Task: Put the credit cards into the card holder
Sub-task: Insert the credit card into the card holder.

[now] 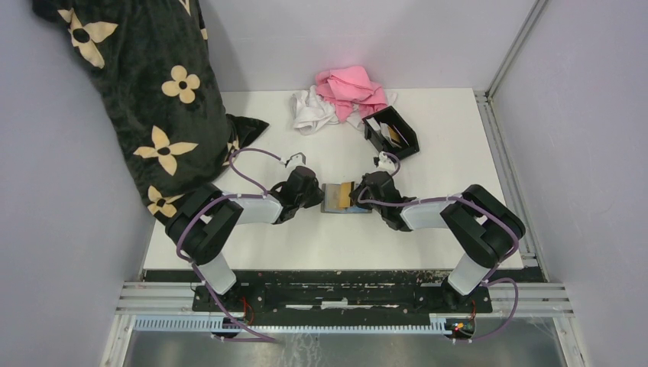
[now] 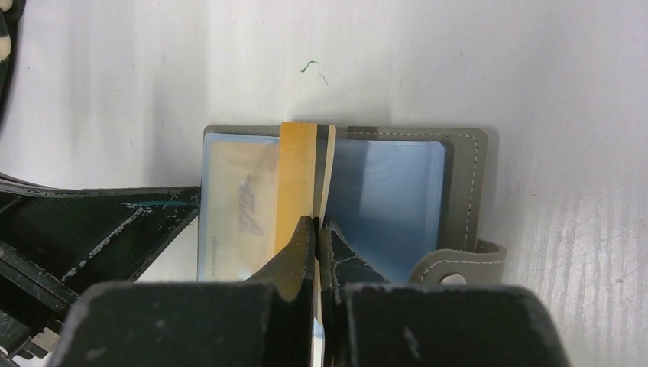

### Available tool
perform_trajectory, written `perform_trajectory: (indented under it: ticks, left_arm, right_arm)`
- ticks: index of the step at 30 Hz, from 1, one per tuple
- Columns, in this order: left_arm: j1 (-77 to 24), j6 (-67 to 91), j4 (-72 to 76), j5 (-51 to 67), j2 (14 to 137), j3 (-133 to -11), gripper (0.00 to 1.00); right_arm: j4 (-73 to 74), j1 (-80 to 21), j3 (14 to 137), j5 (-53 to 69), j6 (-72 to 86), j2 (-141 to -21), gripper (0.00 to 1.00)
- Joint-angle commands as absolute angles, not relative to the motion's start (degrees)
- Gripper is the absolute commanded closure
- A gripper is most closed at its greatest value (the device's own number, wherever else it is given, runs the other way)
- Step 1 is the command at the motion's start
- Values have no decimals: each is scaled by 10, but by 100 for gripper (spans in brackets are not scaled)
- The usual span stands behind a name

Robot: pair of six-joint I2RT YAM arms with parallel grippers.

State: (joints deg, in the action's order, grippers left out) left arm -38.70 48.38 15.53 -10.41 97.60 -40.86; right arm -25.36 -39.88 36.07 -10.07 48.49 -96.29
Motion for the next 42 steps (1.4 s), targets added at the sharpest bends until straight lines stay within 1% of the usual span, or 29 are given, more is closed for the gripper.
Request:
perform_trajectory:
  ticks: [1,33,42]
  left_arm:
    - [-391,461,70,-97,1022,-379,82]
    - [-391,462,78,-94,1043,-386,83]
    - [-392,462,84,-88,1048,-382,84]
  right_arm:
    - [-171,-421,341,-95,472,-1002,99]
    - [-156,-460,312,-90,482,-979,99]
    - [-123,-465,311,-122,519,-958,99]
